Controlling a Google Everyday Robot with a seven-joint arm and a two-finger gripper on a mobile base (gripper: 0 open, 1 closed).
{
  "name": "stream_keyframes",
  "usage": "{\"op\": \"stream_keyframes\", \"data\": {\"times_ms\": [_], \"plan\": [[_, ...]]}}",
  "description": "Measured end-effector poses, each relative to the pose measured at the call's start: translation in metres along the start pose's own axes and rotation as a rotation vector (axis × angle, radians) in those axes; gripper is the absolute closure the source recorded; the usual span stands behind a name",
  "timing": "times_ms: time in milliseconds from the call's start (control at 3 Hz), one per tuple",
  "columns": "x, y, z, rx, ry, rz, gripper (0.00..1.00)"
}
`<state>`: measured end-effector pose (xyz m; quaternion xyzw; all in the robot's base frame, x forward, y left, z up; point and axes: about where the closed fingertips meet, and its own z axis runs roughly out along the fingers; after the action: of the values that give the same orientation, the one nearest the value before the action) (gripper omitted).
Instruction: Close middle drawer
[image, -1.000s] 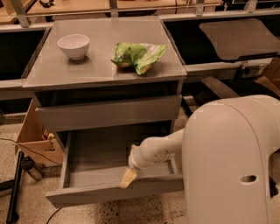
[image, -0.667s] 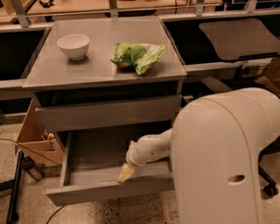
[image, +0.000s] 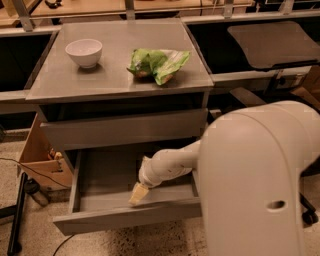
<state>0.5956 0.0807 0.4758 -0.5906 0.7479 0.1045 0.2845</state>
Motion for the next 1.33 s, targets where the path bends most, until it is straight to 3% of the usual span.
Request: {"op": "stream_keyframes", "data": {"times_ms": [333,667,1000,1333], "plan": [[-0.009,0.008,-0.030,-0.077,-0.034,-0.004,0.00],[0.001,0.030,-0.041,-0.204,0.009,0.010,0.00],[0.032,0.043,-0.034,-0.296,0.072,0.060,0.00],[0.088,0.052,-0.011,-0.354,0.154,0.146,0.00]]}}
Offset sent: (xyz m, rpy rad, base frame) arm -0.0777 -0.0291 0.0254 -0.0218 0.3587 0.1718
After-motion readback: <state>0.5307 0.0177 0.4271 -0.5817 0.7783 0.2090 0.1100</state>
